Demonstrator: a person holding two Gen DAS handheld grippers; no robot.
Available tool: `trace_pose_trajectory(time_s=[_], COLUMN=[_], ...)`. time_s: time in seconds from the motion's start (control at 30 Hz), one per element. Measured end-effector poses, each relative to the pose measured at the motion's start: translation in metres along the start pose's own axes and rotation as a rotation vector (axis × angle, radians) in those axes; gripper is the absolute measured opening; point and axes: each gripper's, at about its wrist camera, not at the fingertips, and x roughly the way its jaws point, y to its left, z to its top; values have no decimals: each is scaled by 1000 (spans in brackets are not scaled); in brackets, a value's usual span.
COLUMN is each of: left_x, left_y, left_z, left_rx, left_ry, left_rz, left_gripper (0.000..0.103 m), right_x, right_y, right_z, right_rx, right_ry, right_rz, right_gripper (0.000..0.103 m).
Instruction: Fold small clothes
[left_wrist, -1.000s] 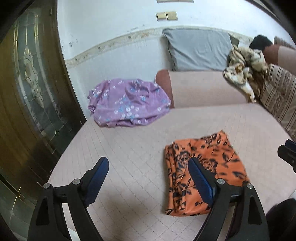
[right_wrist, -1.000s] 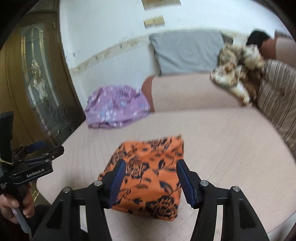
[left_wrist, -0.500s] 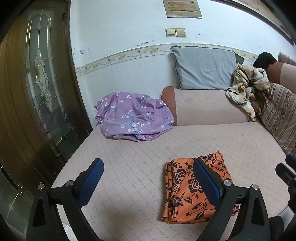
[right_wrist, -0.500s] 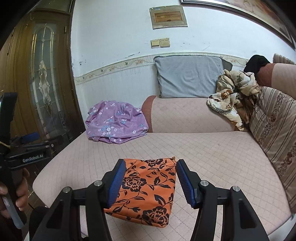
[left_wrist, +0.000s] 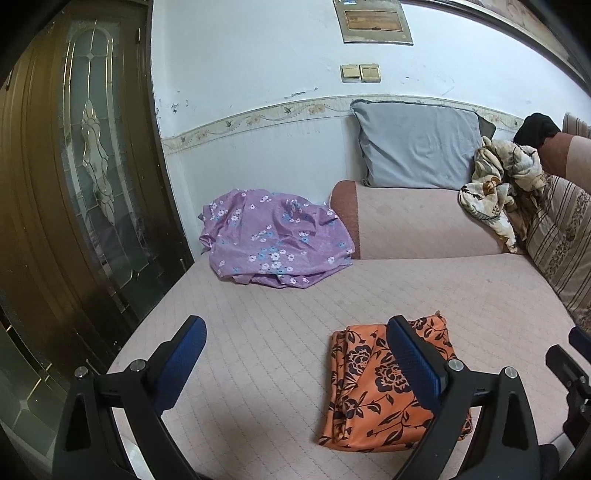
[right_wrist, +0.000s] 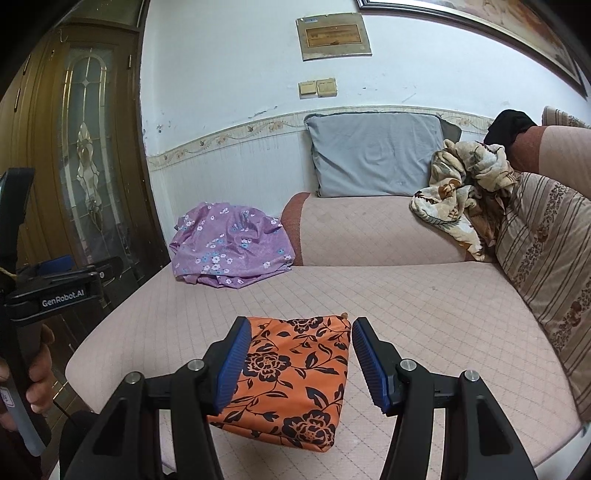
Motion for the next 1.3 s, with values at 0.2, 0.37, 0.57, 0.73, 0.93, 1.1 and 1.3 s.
trace_pose_trajectory(time_s=[0.2, 0.37, 0.57, 0.73, 0.93, 1.1, 1.3], left_x=[-1, -1, 0, 4, 11, 19, 34], left_y=[5, 10, 18, 23, 31, 34, 35], left_z=[3, 3, 1, -2, -4, -5, -6], left_rx=[-8, -13, -30, -34, -57, -64, -89], left_ry=[3, 0, -4, 5, 22, 36, 25], left_rz=[-5, 6, 1, -3, -8, -16, -26], left_gripper=[98, 98, 98, 98, 98, 98, 98], right_x=[1, 4, 12, 19, 27, 34, 53], right_y=[0, 2, 13, 21, 33, 39, 32], right_z=[2, 3, 1, -3, -7, -9, -11], right_rx=[-4, -16, -47, -69, -104, -126, -99], right_ry=[0, 10, 32, 51, 72, 82, 115], right_rz=[5, 17, 28, 37, 42, 44, 69], right_gripper=[61, 61, 61, 61, 61, 61, 61])
